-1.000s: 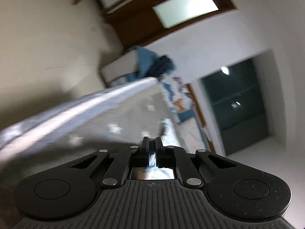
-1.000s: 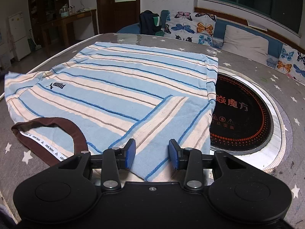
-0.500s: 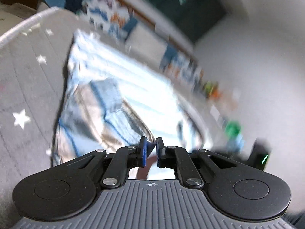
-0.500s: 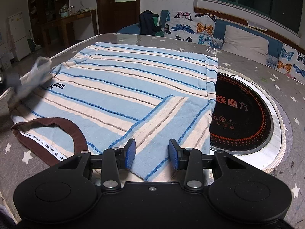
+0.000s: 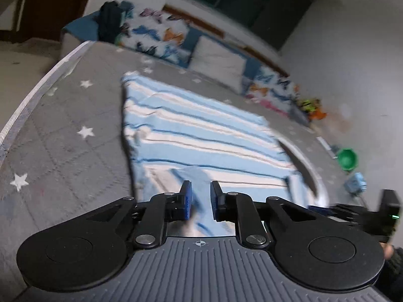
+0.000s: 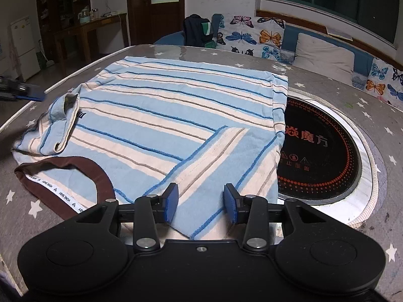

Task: Fold clothes
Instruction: 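Release the folded sleeve with the left gripper and smooth it flat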

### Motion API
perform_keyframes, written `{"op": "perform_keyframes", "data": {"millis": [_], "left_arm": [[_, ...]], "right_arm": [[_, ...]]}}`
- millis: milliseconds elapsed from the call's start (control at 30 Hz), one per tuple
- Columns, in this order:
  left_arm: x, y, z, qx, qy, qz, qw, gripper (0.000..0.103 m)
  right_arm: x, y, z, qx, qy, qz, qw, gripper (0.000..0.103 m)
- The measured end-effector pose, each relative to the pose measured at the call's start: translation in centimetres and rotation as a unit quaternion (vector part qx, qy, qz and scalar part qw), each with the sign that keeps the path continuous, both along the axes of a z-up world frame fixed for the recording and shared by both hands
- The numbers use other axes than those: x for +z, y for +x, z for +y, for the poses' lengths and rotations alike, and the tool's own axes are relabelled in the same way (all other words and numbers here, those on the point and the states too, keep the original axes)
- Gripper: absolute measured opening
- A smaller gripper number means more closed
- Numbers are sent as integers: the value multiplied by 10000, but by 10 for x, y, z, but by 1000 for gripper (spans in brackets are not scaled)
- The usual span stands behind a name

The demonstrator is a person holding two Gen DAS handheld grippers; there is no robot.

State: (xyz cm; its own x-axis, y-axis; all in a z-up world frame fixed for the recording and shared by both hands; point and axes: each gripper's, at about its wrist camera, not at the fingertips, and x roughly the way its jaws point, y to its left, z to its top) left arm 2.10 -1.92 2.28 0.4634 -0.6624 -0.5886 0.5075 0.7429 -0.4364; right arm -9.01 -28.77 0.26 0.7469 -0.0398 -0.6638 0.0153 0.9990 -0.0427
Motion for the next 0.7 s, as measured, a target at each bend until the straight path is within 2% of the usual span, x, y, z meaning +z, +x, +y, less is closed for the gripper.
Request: {"op": "perform_keyframes", "data": {"millis": [33,133,200,433,600,700], "left_arm": [[-7,6,-9,-14,175,28,9998,16],[-19,11,-22,-20,376,69,9993,16],[-22,11,-32,0,571,-76,9983,16],[4,-15,-26,-61,571,-697,9959,16],[9,-49,-30,-676,717,-970,9904,16],[0,-65,-49,-1052,1165,-1113,9813,16]], "right_arm": [[0,0,0,0,-4,3,10000,43],[0,0,0,0,-14,11,10000,43],[0,1,0,-1,-21,16,10000,43],[1,1,-1,-1,-44,30,10000,46],[0,1,-2,-4,-32,11,10000,47],[0,1,-1,-6,-33,6,10000,47]]}}
